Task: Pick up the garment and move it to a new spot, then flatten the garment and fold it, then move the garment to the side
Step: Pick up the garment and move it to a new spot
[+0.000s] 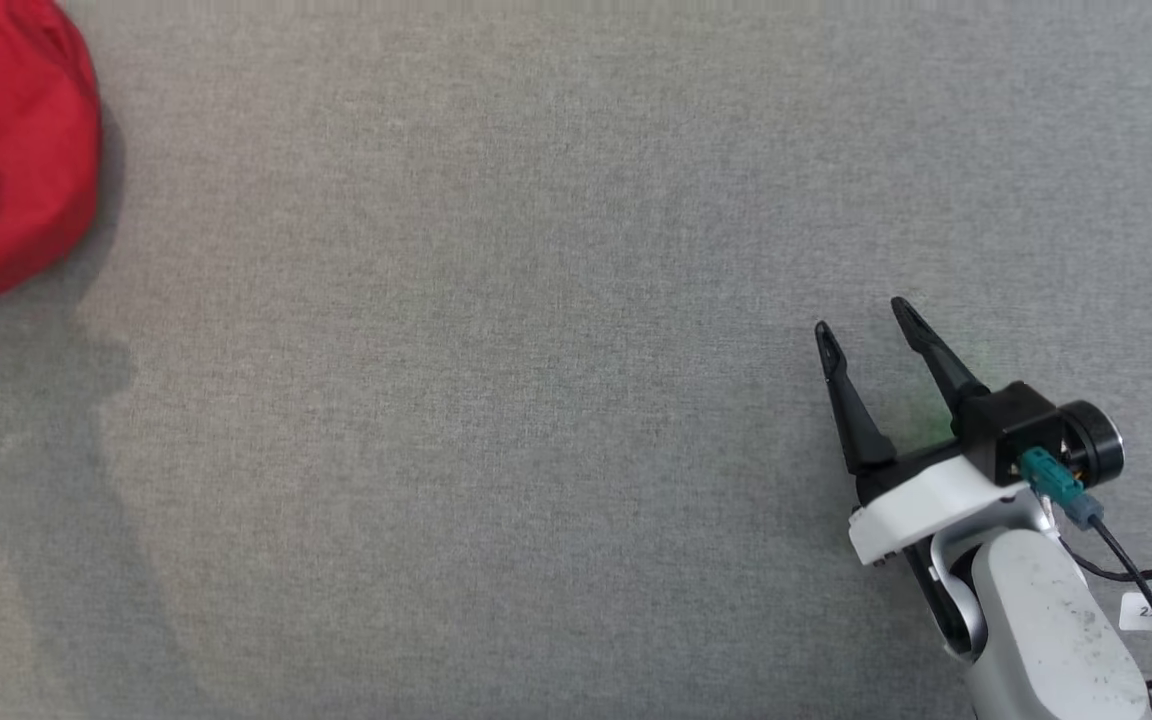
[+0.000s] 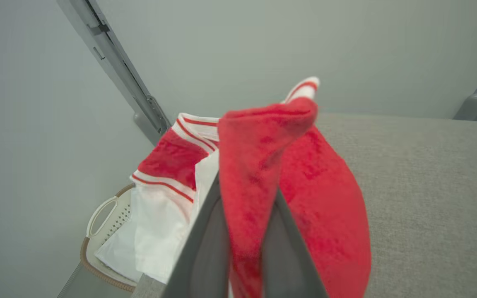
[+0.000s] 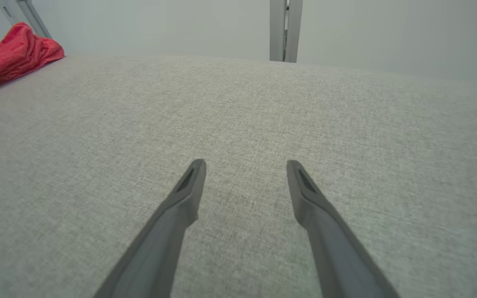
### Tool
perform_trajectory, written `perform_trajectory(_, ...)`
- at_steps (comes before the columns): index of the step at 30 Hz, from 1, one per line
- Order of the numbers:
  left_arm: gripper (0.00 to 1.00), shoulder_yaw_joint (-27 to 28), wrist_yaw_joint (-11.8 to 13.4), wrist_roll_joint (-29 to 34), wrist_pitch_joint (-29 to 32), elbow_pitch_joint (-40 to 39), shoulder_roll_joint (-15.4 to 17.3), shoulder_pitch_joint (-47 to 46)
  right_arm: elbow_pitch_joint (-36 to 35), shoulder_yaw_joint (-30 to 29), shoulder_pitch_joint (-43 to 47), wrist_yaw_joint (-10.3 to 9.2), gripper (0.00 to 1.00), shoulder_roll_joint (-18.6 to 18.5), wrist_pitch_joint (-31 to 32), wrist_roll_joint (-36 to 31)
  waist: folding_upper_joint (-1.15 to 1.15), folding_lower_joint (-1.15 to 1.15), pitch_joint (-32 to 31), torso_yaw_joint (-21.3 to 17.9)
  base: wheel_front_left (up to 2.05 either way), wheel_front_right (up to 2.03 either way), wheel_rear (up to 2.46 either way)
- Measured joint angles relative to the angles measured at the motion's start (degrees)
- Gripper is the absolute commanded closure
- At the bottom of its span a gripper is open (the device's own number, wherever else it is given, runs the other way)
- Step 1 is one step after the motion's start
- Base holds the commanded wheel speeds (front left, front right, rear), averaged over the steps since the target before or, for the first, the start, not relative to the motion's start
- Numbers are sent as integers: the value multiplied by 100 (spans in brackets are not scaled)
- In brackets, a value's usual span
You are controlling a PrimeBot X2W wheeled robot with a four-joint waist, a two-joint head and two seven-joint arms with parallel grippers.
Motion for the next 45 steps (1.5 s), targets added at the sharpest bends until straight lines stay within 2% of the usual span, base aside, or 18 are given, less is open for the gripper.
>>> perform_trajectory(4,100,-448,0,185,116,-668,218,-321,364,71,158,0,0,-4,-75,348,0,0,-458,-127,0,0,0)
perform_trajectory(9,100,-876,0,267,383,-1478,127,-573,494,56,357,0,0,-5,-98,648,0,0,-939,-296,0,0,0)
perform_trajectory(20,100,-1405,66,367,896,-2858,-870,-993,442,-35,664,0,0,-4,-99,984,1,0,-1787,-924,0,0,0)
perform_trajectory(25,100,-1403,153,266,891,-3276,-1081,-1089,412,-120,725,0,0,-4,-99,1022,1,0,-2005,-1233,0,0,0)
perform_trajectory(29,100,-1395,219,108,910,-3209,-1155,-901,382,-177,744,0,0,-5,-99,1029,1,0,-2061,-1423,0,0,0)
perform_trajectory(33,100,-1412,247,-78,876,-2803,-1158,-294,331,-198,738,0,0,-5,-99,1029,1,0,-1972,-1544,0,0,0)
perform_trajectory(38,100,-1322,287,-291,613,-1951,-1136,332,260,-207,593,0,0,-4,-99,1028,0,0,-1676,-1622,0,0,0)
perform_trajectory(45,100,-1091,397,-436,153,-791,-1006,608,170,-250,396,0,0,-5,-99,989,0,0,-1184,-1743,0,0,0)
